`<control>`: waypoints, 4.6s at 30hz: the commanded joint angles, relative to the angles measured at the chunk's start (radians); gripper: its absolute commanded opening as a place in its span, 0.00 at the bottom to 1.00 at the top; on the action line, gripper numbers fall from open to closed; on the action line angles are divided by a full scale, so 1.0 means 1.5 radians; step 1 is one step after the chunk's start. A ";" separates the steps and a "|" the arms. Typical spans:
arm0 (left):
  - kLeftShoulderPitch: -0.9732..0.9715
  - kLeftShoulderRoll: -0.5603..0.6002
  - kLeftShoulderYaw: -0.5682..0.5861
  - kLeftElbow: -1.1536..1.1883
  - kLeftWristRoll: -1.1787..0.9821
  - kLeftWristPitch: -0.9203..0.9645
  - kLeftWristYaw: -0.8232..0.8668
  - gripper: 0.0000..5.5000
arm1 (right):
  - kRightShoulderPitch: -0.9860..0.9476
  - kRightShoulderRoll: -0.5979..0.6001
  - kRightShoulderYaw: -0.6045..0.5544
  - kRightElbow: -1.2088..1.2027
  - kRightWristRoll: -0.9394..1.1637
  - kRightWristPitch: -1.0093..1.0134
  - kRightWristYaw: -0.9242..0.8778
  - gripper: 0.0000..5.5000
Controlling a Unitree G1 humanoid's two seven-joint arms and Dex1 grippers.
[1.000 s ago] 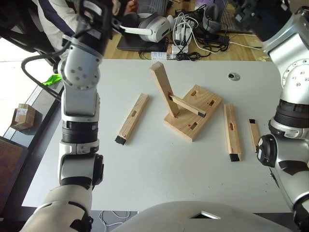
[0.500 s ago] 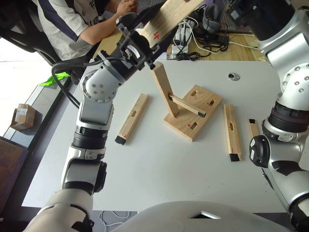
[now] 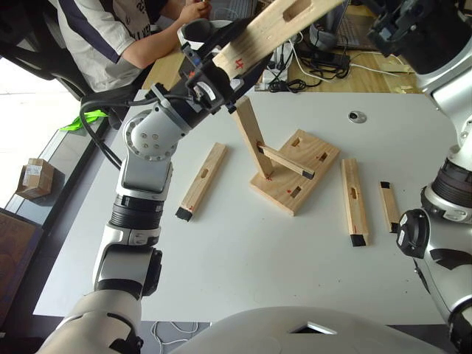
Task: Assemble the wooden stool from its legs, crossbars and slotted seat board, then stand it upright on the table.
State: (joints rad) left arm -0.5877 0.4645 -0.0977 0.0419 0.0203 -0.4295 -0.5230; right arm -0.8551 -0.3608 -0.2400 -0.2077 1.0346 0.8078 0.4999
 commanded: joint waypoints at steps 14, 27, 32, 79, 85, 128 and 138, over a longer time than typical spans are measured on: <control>0.005 0.093 0.071 0.281 0.194 0.115 0.199 0.57 | 0.069 -0.010 -0.059 0.015 -0.096 -0.118 -0.111 0.18; 0.094 0.020 -0.017 0.249 0.070 0.240 -0.069 0.57 | 0.401 -0.097 -0.164 0.037 0.025 0.048 -0.025 0.18; 0.156 0.035 -0.056 0.090 0.035 0.365 -0.179 0.57 | 0.415 -0.104 -0.179 0.021 0.099 0.111 -0.058 0.18; 0.199 -0.137 -0.204 -0.274 -0.089 0.711 -0.085 0.57 | 0.389 -0.327 -0.096 0.248 -0.122 0.094 0.138 0.18; 0.212 -0.205 -0.140 -0.154 -0.059 0.632 0.062 0.57 | 0.348 -0.330 -0.140 0.266 -0.075 0.142 0.149 0.18; 0.364 -0.239 -0.019 -0.275 -0.274 0.614 0.055 0.57 | 0.517 -0.016 -0.362 -0.011 0.125 0.160 -0.332 0.18; 0.367 -0.235 -0.018 -0.279 -0.290 0.618 0.062 0.57 | 0.580 -0.013 -0.315 -0.047 0.121 0.104 -0.347 0.18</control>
State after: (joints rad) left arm -0.0398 0.1080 -0.1282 -0.3729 -0.4057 0.4896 -0.4368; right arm -0.0169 -0.3864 -0.7308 -0.2727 1.2239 0.9538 -0.0061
